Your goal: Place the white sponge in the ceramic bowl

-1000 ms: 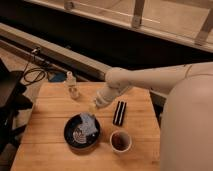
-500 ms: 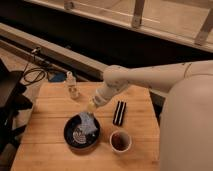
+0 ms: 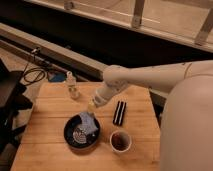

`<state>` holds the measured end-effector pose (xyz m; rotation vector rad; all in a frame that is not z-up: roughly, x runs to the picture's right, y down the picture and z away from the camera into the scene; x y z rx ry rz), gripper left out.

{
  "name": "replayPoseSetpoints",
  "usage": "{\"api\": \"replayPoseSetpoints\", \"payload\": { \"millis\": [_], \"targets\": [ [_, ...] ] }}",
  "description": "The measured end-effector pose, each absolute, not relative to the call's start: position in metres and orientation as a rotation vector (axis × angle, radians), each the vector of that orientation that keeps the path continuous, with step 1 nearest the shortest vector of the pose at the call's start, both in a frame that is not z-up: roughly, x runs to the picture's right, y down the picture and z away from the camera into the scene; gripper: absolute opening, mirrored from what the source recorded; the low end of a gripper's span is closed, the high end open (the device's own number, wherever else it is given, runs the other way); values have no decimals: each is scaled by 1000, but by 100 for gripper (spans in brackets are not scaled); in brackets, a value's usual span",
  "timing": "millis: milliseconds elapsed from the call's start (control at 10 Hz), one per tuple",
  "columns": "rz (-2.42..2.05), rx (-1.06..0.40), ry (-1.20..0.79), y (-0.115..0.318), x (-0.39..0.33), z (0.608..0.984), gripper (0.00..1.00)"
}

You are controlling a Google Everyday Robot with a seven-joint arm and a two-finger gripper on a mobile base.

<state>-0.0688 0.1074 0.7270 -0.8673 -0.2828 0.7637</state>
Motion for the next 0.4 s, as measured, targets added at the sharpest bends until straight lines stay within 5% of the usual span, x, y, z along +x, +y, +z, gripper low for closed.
{"api": "replayPoseSetpoints", "payload": {
  "millis": [400],
  "targets": [
    [739,-864,-291,106,-69,726,71]
  ]
}}
